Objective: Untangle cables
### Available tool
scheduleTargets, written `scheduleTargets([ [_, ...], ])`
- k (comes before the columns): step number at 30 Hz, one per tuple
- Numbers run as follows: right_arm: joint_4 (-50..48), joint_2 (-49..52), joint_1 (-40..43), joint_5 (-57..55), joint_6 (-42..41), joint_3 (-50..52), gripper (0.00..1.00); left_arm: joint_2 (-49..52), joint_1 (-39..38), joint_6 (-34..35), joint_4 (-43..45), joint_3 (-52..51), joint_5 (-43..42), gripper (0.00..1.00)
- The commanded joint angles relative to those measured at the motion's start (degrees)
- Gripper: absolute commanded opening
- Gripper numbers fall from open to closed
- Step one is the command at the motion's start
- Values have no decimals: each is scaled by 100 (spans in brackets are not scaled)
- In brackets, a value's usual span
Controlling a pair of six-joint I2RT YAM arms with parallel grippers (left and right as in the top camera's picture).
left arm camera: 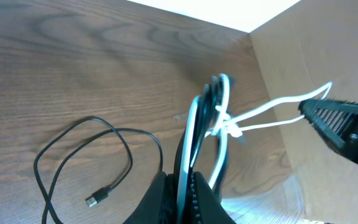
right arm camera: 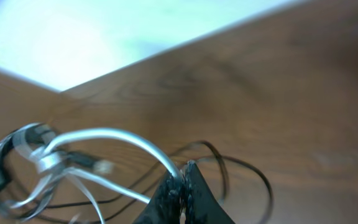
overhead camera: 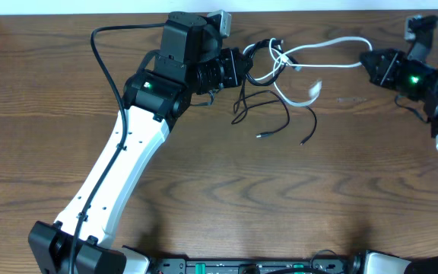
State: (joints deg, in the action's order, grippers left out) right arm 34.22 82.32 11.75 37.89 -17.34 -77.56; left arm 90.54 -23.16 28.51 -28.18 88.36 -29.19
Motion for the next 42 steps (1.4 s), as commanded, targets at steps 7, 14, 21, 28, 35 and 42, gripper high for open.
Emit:
scheduleTargets([
  [7, 1001, -17, 225, -2437, -260, -66, 1, -15, 11, -11, -7, 2, 166, 7],
  [14, 1473, 326, 234, -3707, -518, -63, 1, -15, 9, -11, -9, 2, 164, 8],
  [21, 1526, 962, 267, -3578, -551, -63, 1, -15, 11, -13, -9, 2, 166, 8],
  [28, 1025, 1294, 122, -1423, 949, -63, 23, -15, 9, -11, -7, 2, 166, 8],
  [35, 142, 1294, -374, 457, 1799, -66, 61, -13, 9, -11, -7, 2, 164, 8],
  [42, -997, 1331, -1403, 483, 2118, -66, 78, 11, 9, -11, -9, 2, 162, 8],
])
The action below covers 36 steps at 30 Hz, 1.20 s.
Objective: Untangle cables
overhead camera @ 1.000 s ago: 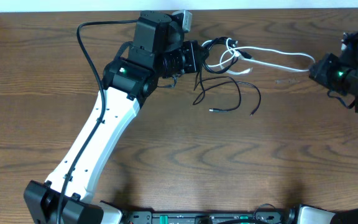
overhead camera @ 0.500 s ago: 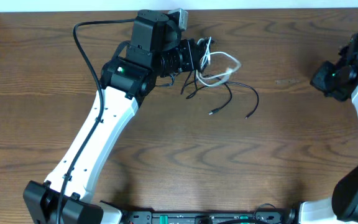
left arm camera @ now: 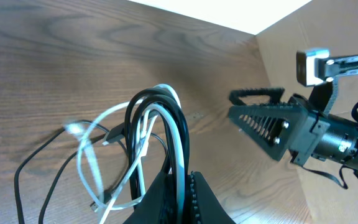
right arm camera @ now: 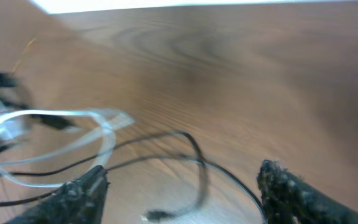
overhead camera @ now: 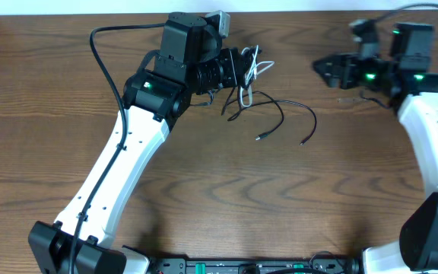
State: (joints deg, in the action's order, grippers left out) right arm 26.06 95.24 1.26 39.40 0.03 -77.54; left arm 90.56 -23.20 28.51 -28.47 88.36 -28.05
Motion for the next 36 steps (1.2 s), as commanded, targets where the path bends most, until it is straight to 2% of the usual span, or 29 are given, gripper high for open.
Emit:
scheduleTargets([
  [1, -328, 57, -511, 243, 393, -68, 80, 9, 13, -11, 20, 2, 48, 8],
  [3, -568, 116, -774, -61, 444, -68, 84, 9, 13, -11, 20, 2, 48, 8],
  [7, -844, 310, -1204, -437, 1333, -68, 84, 9, 13, -13, -42, 2, 50, 8],
  [10, -868, 426, -1344, -437, 1709, -68, 84, 9, 13, -13, -107, 2, 50, 8],
  [21, -1049, 769, -1390, -389, 1784, -68, 77, 9, 13, -13, -125, 2, 50, 8],
  [26, -1364, 911, -1447, -391, 1784, -68, 69, 9, 13, -13, -127, 2, 50, 8],
  [28, -1456, 964, -1460, -389, 1781, -68, 64, 9, 13, -13, -127, 2, 50, 8],
  [29, -1473, 970, -1460, -389, 1781, -68, 56, 9, 13, -13, -127, 2, 50, 8],
  [30, -1475, 970, -1460, -391, 1781, -68, 46, 9, 13, -13, -129, 2, 50, 8],
  [33, -1495, 955, -1460, -380, 1777, -68, 3, 9, 13, -13, -129, 2, 50, 8],
  [36, -1508, 933, -1449, -254, 1779, -68, 1, 9, 13, -11, -129, 2, 50, 8],
])
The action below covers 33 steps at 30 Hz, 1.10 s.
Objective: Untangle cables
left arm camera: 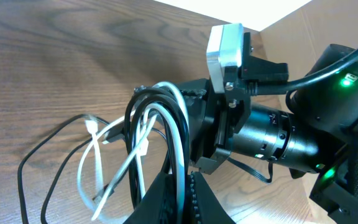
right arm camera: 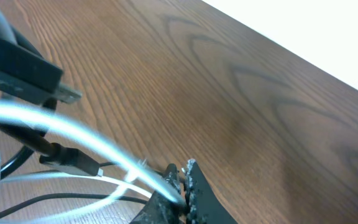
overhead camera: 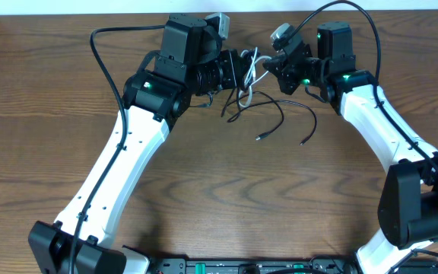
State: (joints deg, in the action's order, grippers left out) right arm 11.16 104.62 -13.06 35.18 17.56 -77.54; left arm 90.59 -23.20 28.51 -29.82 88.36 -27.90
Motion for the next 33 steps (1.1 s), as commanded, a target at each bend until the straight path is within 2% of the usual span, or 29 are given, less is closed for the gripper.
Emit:
scheduleTargets([
  [1, -24, -15, -9, 293, 26, -68, 1, 7, 13, -11, 7, 2, 33, 8],
  [5, -81, -164, 72, 739, 24, -68, 1, 7, 13, -11, -9, 2, 33, 8],
  [11, 68, -516, 341, 743, -256, -68, 1, 7, 13, -11, -15, 2, 35, 8],
  [20, 1185, -1115, 1235, 743, -275, -68, 1, 7, 13, -13, -15, 2, 35, 8],
  [28, 1834, -1187, 2216, 739, -280, -68, 1, 7, 13, -13, -15, 2, 35, 8],
  [30, 1908, -1187, 2393, 664, -374, -68, 1, 7, 13, -13, -15, 2, 35, 8],
  [33, 2000, -1182, 2618, -48, -918, -68, 1, 7, 13, -13, -15, 2, 35, 8],
])
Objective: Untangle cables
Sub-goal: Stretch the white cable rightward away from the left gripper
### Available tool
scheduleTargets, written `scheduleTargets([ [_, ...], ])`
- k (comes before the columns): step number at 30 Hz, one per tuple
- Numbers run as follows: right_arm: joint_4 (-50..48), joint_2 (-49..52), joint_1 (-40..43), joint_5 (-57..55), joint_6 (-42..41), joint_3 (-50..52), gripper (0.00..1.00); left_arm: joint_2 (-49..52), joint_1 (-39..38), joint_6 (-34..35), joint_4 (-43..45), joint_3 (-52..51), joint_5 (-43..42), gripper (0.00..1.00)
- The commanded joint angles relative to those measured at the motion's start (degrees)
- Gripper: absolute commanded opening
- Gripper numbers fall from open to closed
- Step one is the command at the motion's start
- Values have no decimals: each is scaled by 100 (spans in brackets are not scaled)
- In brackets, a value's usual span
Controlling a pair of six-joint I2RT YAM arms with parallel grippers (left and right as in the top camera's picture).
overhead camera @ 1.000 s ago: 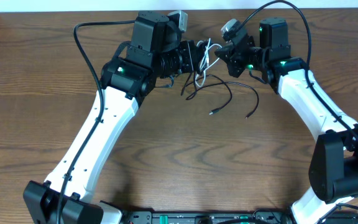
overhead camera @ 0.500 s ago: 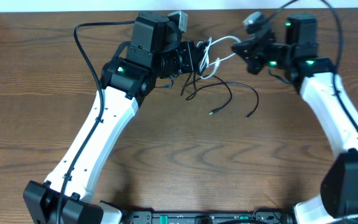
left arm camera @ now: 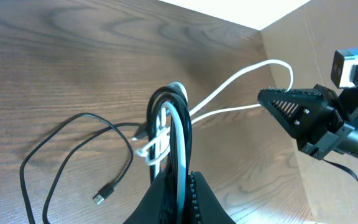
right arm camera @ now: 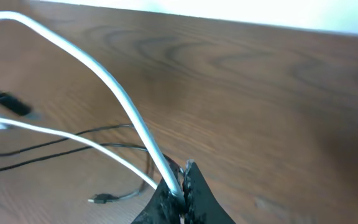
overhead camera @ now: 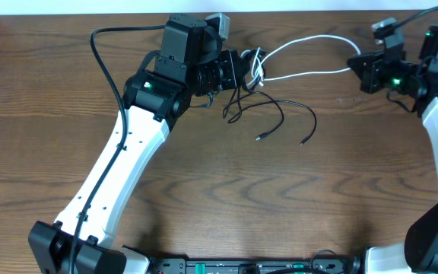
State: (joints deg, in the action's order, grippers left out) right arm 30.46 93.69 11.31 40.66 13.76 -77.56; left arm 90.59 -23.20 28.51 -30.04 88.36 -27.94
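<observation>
A black cable [overhead camera: 276,114] and a white cable [overhead camera: 303,47] are tangled together at the back of the table. My left gripper [overhead camera: 239,70] is shut on the knot of both cables [left arm camera: 169,124], held upright above the wood. The white cable runs out to the right as a long doubled loop [left arm camera: 235,93], and my right gripper [overhead camera: 358,67] is shut on its far end [right arm camera: 148,146]. The black cable's loose loops and its USB plug [left arm camera: 101,198] lie on the table below the knot.
The brown wooden table [overhead camera: 219,198] carries a second black plug end [overhead camera: 304,141] right of the first plug [overhead camera: 259,137]. A cardboard wall [left arm camera: 328,37] stands at the far right in the left wrist view. A white wall edge [overhead camera: 295,6] borders the back.
My right gripper was close against the knot beside the left gripper; now it is far out at the right, still shut on the white cable, which is stretched into a long loop.
First my right gripper held the white cable stretched out to the right while the left held the knot. Then the right was open and the white cable lay slack at the knot. Then it was shut on white cable at the knot, and now has it drawn out right again.
</observation>
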Motion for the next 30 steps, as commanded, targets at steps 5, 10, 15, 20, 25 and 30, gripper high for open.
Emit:
scheduleTargets([
  [5, 304, -90, 295, -1335, -953, -63, 1, 7, 13, -13, 7, 2, 39, 8],
  [10, 570, -87, 291, -2417, -1834, -59, 1, 7, 13, -13, 7, 2, 39, 8],
  [15, 903, -81, 295, -3539, -2629, -33, 1, 7, 13, -13, 7, 2, 37, 8],
  [20, 1078, -76, 295, -4166, -2771, -4, 1, 7, 13, -13, 7, 2, 37, 8],
  [25, 1073, -76, 295, -4422, -2817, 87, 1, 7, 13, -11, 4, 2, 35, 8],
  [30, 1069, -74, 295, -4699, -3008, 234, 1, 7, 13, -11, -13, 2, 35, 8],
])
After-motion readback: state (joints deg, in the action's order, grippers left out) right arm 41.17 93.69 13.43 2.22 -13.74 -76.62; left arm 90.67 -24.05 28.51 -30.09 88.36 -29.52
